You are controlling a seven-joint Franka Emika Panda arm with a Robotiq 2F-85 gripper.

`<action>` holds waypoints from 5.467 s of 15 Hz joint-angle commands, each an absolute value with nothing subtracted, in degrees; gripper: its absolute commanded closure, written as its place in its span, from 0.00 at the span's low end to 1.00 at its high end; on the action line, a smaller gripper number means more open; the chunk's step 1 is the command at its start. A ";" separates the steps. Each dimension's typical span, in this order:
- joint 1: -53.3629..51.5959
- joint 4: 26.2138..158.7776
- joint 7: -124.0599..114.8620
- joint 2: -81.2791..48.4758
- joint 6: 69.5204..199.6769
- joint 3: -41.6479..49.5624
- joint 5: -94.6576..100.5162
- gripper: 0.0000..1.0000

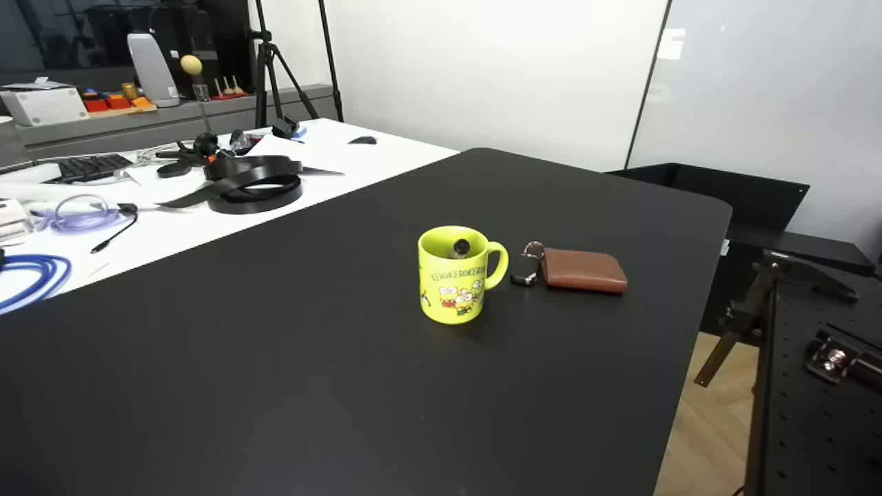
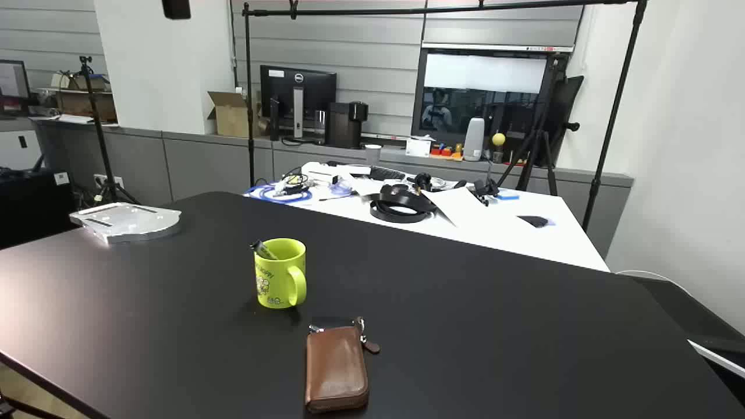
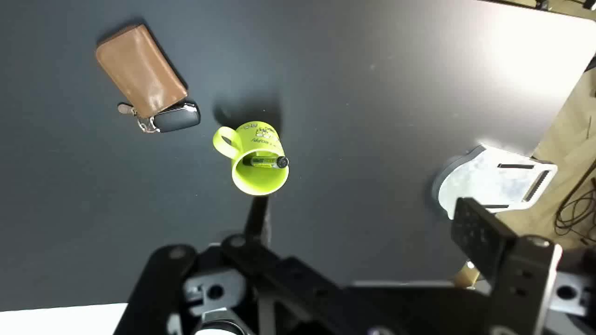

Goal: Take the marker out of the green cup and place it on the table

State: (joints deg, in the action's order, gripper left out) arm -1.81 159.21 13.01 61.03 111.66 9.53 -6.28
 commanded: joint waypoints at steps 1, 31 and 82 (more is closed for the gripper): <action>-1.59 159.06 13.17 60.94 111.50 9.37 -6.46 0.00; 3.84 159.58 14.68 30.05 150.52 6.56 7.58 0.00; -6.87 148.38 -0.76 -8.72 169.49 4.40 28.06 1.00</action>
State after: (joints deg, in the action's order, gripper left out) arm -5.97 146.92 2.26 -11.86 170.35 2.95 27.13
